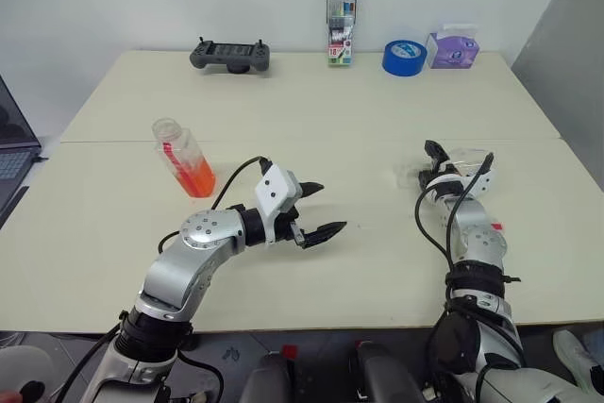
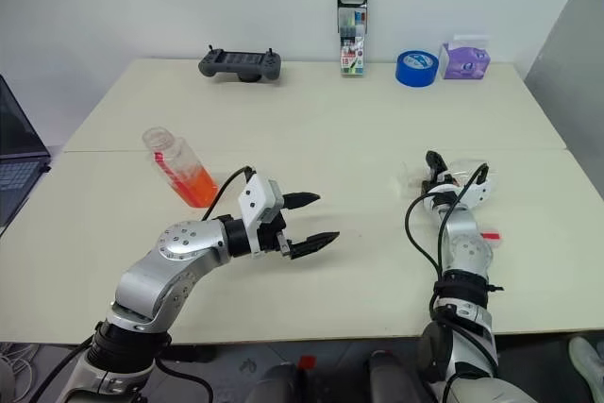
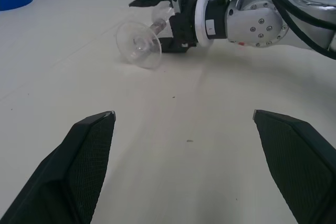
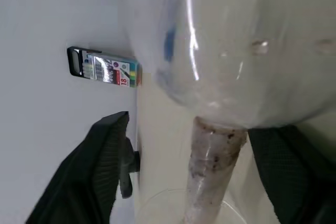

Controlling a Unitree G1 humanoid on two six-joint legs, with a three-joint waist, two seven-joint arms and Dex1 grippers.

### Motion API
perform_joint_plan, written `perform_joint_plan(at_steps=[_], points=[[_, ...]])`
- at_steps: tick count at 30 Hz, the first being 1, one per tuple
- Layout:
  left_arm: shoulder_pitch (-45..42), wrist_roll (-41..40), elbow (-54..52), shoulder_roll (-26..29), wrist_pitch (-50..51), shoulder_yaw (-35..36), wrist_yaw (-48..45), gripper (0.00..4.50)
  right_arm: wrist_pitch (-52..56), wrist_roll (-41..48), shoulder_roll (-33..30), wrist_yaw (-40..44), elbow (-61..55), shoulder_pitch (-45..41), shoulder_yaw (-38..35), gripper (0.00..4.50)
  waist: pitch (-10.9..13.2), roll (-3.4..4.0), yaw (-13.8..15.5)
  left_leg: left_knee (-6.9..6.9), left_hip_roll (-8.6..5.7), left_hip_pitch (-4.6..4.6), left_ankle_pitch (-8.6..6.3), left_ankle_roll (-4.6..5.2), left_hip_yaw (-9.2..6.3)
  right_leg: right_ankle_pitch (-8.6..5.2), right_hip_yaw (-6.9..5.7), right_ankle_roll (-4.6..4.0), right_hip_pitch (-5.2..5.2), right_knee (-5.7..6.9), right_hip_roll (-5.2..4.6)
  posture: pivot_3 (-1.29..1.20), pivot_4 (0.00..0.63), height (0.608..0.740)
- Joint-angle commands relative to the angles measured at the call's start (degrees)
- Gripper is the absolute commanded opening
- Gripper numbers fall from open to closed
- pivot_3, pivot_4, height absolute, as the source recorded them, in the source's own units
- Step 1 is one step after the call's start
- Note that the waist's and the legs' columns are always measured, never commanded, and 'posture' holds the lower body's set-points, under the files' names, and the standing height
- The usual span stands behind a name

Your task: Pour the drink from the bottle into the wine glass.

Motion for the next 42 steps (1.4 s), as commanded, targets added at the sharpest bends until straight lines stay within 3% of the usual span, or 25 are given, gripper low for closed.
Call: perform_joint_plan(at_steps=[1, 3, 6, 8, 13, 16, 24, 32, 42], points=[[-0.49, -0.08, -1.03, -0.23, -0.24, 0.79, 0.42, 4.50, -1.88, -2.25, -0.39, 0.61, -0.12, -1.61, -0.26, 2.48, 0.00, 0.00, 0.01, 0.00, 0.00, 0.00, 0.00, 0.00, 0.00, 0.00, -0.01, 0.00, 0.00, 0.00, 0.00, 0.00, 0.150, 0.740], [-0.18, -0.26, -0.84, 0.03, -0.28, 1.30, 0.55, 4.50, -1.54, -6.05, -0.57, 0.73, -3.86, -0.68, 2.94, 1.75, 0.00, 0.01, 0.00, 0.00, 0.00, -0.02, 0.00, 0.00, -0.01, 0.00, 0.00, 0.00, -0.02, 0.00, 0.00, 0.00, 0.150, 0.740], [1.04, -0.32, -0.85, 0.71, -0.38, 2.61, 1.01, 4.50, 0.32, -19.62, -2.78, 3.05, -17.10, 2.55, 17.43, 0.66, 0.06, 0.11, -0.04, -0.01, 0.00, -0.05, 0.00, 0.00, -0.01, 0.00, 0.03, 0.00, -0.08, 0.01, -0.01, 0.00, 0.150, 0.740], [1.71, -0.37, -0.90, 0.65, -0.35, 3.51, 1.74, 4.50, -0.15, -27.36, -4.25, 5.38, -22.76, 3.83, 25.64, 0.22, 0.09, 0.16, -0.52, -0.01, 0.02, -0.12, 0.00, 0.00, -0.04, 0.00, 0.08, 0.00, -0.18, 0.02, -0.01, 0.00, 0.150, 0.740], [4.58, -1.44, -2.10, 0.70, 0.74, 7.08, 4.23, 4.50, -8.28, -47.81, -5.94, 10.74, -24.90, 3.20, 42.82, 0.22, 0.09, 0.16, -0.83, -0.02, 0.05, -0.10, 0.00, -0.01, -0.31, -0.01, 0.01, 0.01, -0.15, 0.02, 0.01, 0.00, 0.150, 0.740], [8.04, -3.12, -4.17, 1.32, 2.30, 11.10, 5.91, 4.50, -19.82, -58.72, -3.20, 11.75, -16.16, 1.29, 49.60, 0.22, 0.09, 0.15, -0.95, -0.01, 0.07, -0.09, 0.01, -0.02, -0.35, -0.01, -0.01, 0.01, -0.16, 0.01, 0.02, 0.00, 0.150, 0.740], [13.78, -7.46, -11.62, -0.58, 6.56, 18.29, 12.49, 4.50, -42.71, -68.46, 4.24, 7.33, 9.76, -4.64, 47.88, 0.22, 0.12, 0.08, 0.10, 0.11, -0.09, -0.15, 0.02, -0.05, -0.45, 0.01, 0.00, -0.01, -0.09, -0.02, -0.18, 0.00, 0.150, 0.740], [16.73, -9.17, -15.07, -0.53, 8.12, 20.22, 15.63, 4.50, -48.36, -70.33, 8.14, 6.92, 25.48, -7.15, 45.16, 0.22, 0.11, 0.07, 0.01, 0.05, -0.03, -0.10, 0.03, -0.06, -0.52, 0.02, -0.03, -0.02, -0.09, 0.03, -0.35, 0.00, 0.150, 0.740], [16.49, -9.50, -15.02, 0.33, 8.62, 20.37, 15.77, 4.50, -48.64, -68.63, 10.78, 9.68, 30.09, -7.27, 41.06, 0.22, 0.09, 0.06, -0.16, -0.02, -0.03, 0.34, 0.02, -0.05, -0.50, 0.02, -0.08, -0.03, 0.29, -0.02, -0.31, 0.00, 0.150, 0.740]])
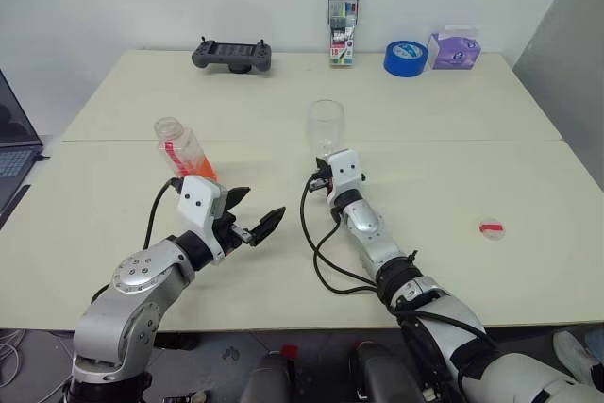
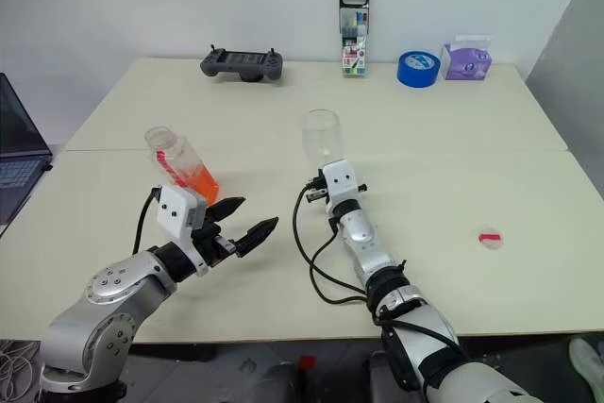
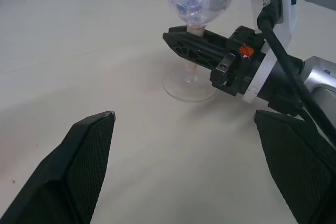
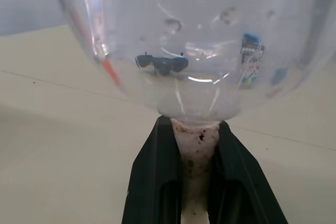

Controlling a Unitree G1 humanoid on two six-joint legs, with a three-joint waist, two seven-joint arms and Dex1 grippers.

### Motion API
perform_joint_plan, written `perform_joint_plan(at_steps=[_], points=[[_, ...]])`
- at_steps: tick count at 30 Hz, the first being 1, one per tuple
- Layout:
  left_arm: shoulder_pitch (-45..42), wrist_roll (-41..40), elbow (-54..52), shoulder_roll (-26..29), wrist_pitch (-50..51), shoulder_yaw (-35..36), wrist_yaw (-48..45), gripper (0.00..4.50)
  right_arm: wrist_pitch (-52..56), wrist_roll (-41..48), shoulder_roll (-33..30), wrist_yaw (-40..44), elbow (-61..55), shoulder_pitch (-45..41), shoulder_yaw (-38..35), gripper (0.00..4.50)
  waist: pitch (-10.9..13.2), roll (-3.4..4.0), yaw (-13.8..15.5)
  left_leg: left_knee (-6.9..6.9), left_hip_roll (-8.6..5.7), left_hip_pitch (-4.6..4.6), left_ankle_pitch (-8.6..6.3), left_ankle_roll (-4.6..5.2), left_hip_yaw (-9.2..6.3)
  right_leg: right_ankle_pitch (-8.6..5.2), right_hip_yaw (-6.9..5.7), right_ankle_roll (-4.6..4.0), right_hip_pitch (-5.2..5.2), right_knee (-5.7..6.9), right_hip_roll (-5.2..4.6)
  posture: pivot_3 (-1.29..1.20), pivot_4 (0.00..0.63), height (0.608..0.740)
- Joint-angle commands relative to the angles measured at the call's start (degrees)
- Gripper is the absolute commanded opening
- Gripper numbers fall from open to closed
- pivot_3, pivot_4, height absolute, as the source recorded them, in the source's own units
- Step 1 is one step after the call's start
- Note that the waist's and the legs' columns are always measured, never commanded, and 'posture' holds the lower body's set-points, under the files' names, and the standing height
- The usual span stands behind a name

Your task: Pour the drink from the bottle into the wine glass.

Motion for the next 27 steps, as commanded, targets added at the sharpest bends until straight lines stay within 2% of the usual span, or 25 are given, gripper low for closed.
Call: perform_joint_plan(at_steps=[1, 5, 11, 17, 21, 27], points=[[-0.59, -1.21, -2.15, 0.73, -0.25, 1.15, 0.08, 4.50, 0.79, 0.34, 1.92, 0.75, 1.30, -0.88, -1.34, 0.22, 0.00, 0.00, 0.00, -0.03, 0.00, 0.14, -0.01, 0.01, -0.01, -0.01, 0.00, -0.01, 0.14, -0.03, 0.00, 0.00, 0.150, 0.740], [-1.02, -1.02, -1.33, 0.92, -0.59, 0.94, -0.19, 4.50, 2.59, -1.96, 0.82, 1.36, 1.94, -0.97, -0.19, 0.22, 0.00, 0.00, -0.02, -0.02, -0.01, 0.20, -0.01, 0.01, -0.02, -0.02, 0.00, -0.01, 0.21, -0.03, 0.10, 0.00, 0.150, 0.740], [-1.44, -0.37, 0.15, 0.96, -1.53, 0.57, -0.57, 4.50, 1.25, -3.50, -0.37, 2.70, -0.43, 1.07, -0.02, 2.19, 0.00, 0.00, -0.07, -0.02, 0.00, 0.20, -0.01, 0.00, -0.04, -0.02, 0.03, -0.01, 0.23, -0.04, 0.20, 0.00, 0.150, 0.740], [-1.28, 1.63, 5.60, -1.27, -6.83, 3.86, 1.96, 4.50, 1.85, -4.00, -1.36, 6.10, -6.52, 3.23, 0.96, 4.39, 0.01, 0.00, -0.08, -0.02, 0.00, 0.19, -0.01, 0.00, -0.06, -0.02, 0.03, -0.01, 0.22, -0.04, 0.20, 0.00, 0.150, 0.740], [0.48, 3.44, 10.63, -3.29, -11.20, 4.90, 3.12, 4.50, 5.11, -4.49, -3.54, 10.24, -16.05, 7.31, 2.61, 4.45, 0.00, 0.00, -0.05, -0.03, 0.02, 0.19, -0.01, 0.00, -0.06, -0.02, 0.03, -0.01, 0.21, -0.06, 0.18, 0.00, 0.150, 0.740], [1.98, 6.18, 16.31, -5.22, -17.08, 5.65, 3.92, 4.50, 15.70, -2.91, -7.22, 15.63, -34.69, 15.35, 3.38, 4.45, 0.00, 0.00, 0.42, 0.00, 0.00, 0.16, -0.02, -0.01, -0.09, -0.02, 0.00, 0.00, 0.22, -0.07, -0.04, 0.00, 0.150, 0.740]])
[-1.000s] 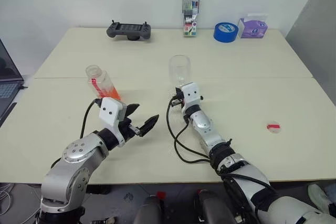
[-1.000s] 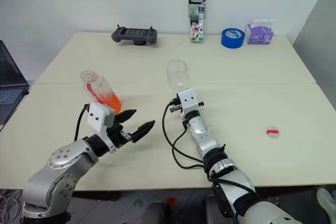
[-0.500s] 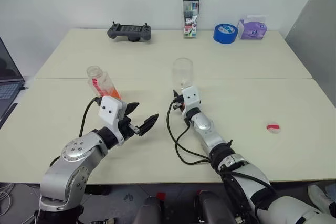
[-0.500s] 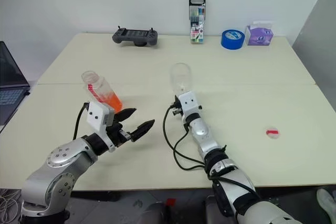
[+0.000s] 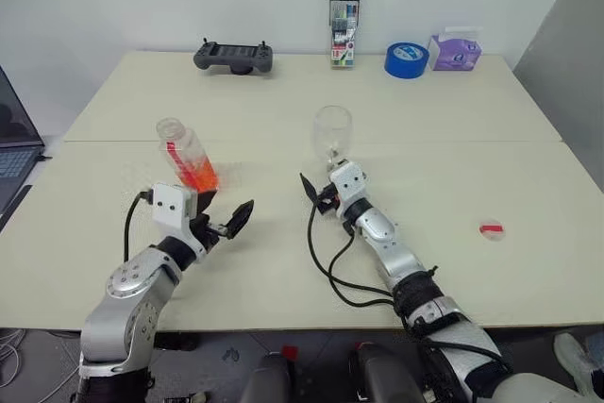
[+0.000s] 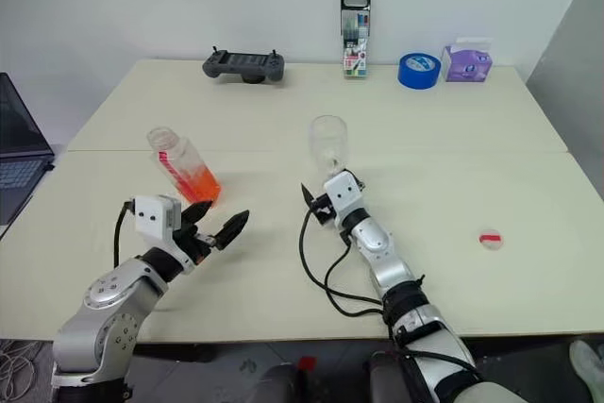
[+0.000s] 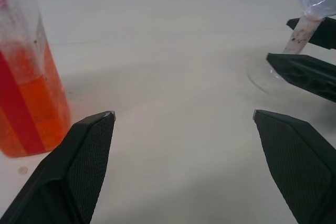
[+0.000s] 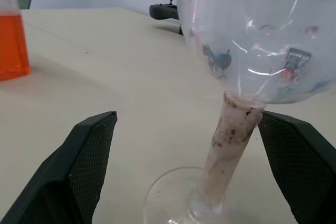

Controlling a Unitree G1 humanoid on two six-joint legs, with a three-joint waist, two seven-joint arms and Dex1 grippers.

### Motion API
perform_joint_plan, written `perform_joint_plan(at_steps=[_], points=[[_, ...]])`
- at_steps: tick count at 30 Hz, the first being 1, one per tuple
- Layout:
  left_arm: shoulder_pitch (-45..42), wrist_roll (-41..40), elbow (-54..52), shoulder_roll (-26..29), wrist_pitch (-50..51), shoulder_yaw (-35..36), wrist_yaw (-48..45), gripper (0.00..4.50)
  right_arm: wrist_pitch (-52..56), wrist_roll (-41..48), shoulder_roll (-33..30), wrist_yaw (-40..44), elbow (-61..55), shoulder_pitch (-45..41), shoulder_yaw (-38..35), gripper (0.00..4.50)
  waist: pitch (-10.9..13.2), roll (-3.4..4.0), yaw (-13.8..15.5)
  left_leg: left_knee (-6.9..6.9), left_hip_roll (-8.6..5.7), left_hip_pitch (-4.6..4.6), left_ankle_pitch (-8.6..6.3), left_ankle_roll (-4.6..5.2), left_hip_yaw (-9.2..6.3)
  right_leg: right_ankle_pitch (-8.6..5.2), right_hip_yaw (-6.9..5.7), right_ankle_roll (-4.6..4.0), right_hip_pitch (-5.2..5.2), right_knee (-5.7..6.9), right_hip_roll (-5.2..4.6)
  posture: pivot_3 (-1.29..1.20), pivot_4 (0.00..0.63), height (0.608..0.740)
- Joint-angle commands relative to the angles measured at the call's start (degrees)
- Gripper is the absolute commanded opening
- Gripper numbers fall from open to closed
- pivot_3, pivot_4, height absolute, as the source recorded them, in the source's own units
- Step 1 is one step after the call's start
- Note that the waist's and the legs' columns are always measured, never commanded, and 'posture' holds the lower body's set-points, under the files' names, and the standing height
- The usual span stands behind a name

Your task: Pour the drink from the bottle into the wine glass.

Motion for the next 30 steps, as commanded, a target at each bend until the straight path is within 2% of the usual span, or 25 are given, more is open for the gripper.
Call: perform_joint_plan(at_steps=[1, 6, 12, 15, 18, 20, 23, 26, 30], points=[[0.37, 2.60, 2.11, -0.31, -5.36, 1.76, 1.41, 4.50, 6.81, 1.78, -2.43, 3.64, -13.93, 3.94, 0.22, 4.45, 0.00, 0.00, 0.17, 0.00, -0.01, 0.00, 0.00, 0.00, 0.01, 0.00, 0.01, 0.00, 0.00, 0.00, -0.01, 0.00, 0.150, 0.740], [0.64, 5.73, 5.90, -0.34, -11.13, 3.72, 3.84, 4.50, 22.45, 5.95, -10.74, 10.77, -37.21, 13.29, -0.70, 4.45, 0.00, 0.00, 0.42, -0.01, -0.02, -0.03, -0.01, 0.00, -0.01, -0.01, -0.02, 0.02, 0.00, -0.05, -0.06, 0.00, 0.150, 0.740], [-0.78, 5.03, 7.93, 1.20, -12.06, 5.98, 3.52, 4.50, 49.52, 18.87, -27.90, 23.16, -59.10, 17.47, -5.12, 4.45, 0.01, -0.02, 0.50, 0.01, -0.05, -0.03, -0.01, 0.01, -0.07, -0.02, -0.10, 0.04, 0.07, -0.10, -0.09, 0.00, 0.150, 0.740], [-2.53, 4.32, 7.66, 2.20, -11.47, 7.08, 3.81, 4.50, 61.35, 28.49, -34.85, 26.45, -64.45, 12.49, -12.00, 4.45, 0.04, -0.06, 0.51, 0.01, -0.05, -0.04, -0.01, 0.01, -0.11, -0.04, -0.16, 0.07, 0.09, -0.13, -0.07, 0.00, 0.150, 0.740], [-4.17, 4.13, 6.50, 3.02, -9.88, 7.12, 4.36, 4.50, 68.66, 36.65, -41.04, 29.62, -62.38, -3.73, -17.28, 4.45, 0.13, 0.02, 0.09, -0.01, -0.06, -0.01, -0.01, 0.02, 0.03, -0.05, -0.20, 0.08, 0.07, -0.14, -0.03, 0.00, 0.150, 0.740], [-5.51, 4.13, 5.52, 2.88, -8.54, 6.61, 5.29, 4.50, 72.59, 40.51, -41.15, 30.00, -60.09, -12.25, -16.99, 4.45, 0.13, 0.03, 0.18, -0.03, -0.05, -0.01, -0.02, 0.03, 0.07, -0.04, -0.21, 0.07, 0.01, -0.11, 0.01, 0.00, 0.150, 0.740], [-7.42, 4.00, 3.88, 2.52, -6.54, 6.07, 6.55, 4.50, 76.94, 46.27, -40.43, 31.73, -60.41, -18.30, -15.04, 4.45, -0.06, -0.29, 0.46, -0.11, 0.02, -0.08, -0.05, 0.05, -0.11, -0.02, -0.39, 0.03, 0.11, -0.31, 0.15, 0.00, 0.150, 0.740], [-8.45, 4.30, 3.12, 2.49, -5.68, 5.90, 7.37, 4.50, 77.41, 50.67, -37.67, 30.95, -59.99, -20.52, -16.05, 4.45, -0.02, -0.28, 0.61, -0.13, 0.14, -0.26, -0.06, 0.05, -0.23, -0.03, -0.50, 0.01, 0.07, -0.40, 0.06, 0.00, 0.150, 0.740], [-9.57, 5.73, 2.39, 2.82, -5.74, 5.40, 8.34, 4.50, 78.43, 54.25, -37.42, 30.49, -59.21, -20.45, -16.73, 4.45, -0.02, -0.28, 0.64, 0.07, -0.18, -0.42, -0.06, 0.06, -0.14, -0.01, -0.28, 0.03, -0.03, -0.39, -0.29, 0.00, 0.150, 0.740]])
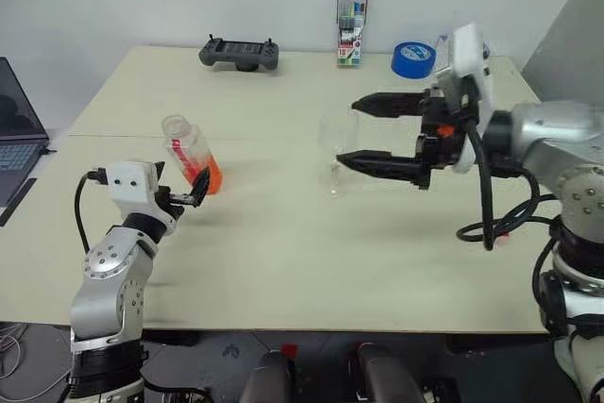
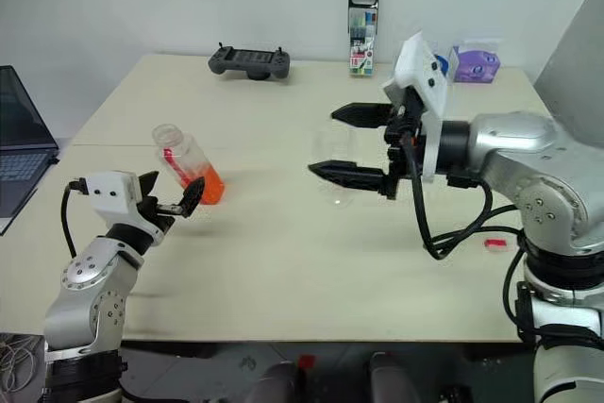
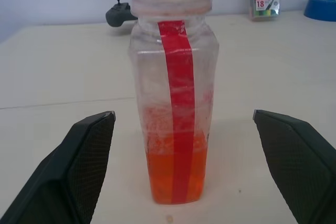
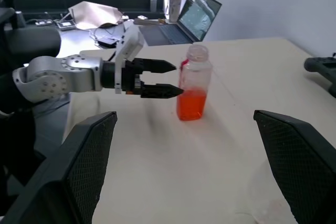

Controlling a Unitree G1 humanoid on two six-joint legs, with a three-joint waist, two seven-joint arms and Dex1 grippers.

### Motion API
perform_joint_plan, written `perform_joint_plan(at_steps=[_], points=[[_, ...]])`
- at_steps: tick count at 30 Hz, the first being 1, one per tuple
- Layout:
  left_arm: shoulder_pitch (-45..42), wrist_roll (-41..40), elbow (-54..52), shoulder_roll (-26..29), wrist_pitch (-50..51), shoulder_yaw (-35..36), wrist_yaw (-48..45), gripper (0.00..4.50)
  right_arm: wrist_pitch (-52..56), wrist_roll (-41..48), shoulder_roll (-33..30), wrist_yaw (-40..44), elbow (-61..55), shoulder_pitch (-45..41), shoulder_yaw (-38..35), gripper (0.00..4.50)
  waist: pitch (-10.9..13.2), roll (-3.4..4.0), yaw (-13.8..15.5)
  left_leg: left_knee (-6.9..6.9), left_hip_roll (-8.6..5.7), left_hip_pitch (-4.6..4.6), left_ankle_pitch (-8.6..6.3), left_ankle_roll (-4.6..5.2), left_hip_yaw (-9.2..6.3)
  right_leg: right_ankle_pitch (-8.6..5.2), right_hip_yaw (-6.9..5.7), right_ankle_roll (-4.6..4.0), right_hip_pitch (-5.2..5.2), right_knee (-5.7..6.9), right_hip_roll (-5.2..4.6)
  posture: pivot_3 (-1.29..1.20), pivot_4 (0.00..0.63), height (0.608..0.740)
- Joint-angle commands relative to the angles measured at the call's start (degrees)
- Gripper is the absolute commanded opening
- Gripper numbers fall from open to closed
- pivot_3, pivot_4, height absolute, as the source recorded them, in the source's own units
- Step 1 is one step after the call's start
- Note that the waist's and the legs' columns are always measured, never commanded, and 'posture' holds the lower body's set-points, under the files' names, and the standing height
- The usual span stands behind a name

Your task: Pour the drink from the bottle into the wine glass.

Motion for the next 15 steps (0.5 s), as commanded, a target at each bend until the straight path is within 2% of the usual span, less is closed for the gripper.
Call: perform_joint_plan(at_steps=[1, 15], points=[[-1.91, 0.88, -2.67, 0.72, -0.33, -0.22, 0.92, 4.50, 0.95, 3.22, -1.04, -0.45, -0.58, -1.70, -2.03, 4.45, 0.00, 0.00, 0.01, 0.03, -0.04, 0.00, 0.00, 0.00, 0.08, 0.01, 0.01, 0.02, 0.00, 0.00, -0.03, 0.00, 0.150, 0.740], [-12.62, 4.67, 8.77, 1.79, -2.27, -3.05, 0.01, 4.50, 2.86, 4.63, -3.62, -3.85, -1.16, -1.68, 0.04, 4.45, 0.01, -0.01, 0.00, -0.03, 0.01, 0.14, 0.01, 0.01, 0.07, 0.03, -0.08, 0.06, 0.01, 0.12, 0.06, 0.00, 0.150, 0.740]])
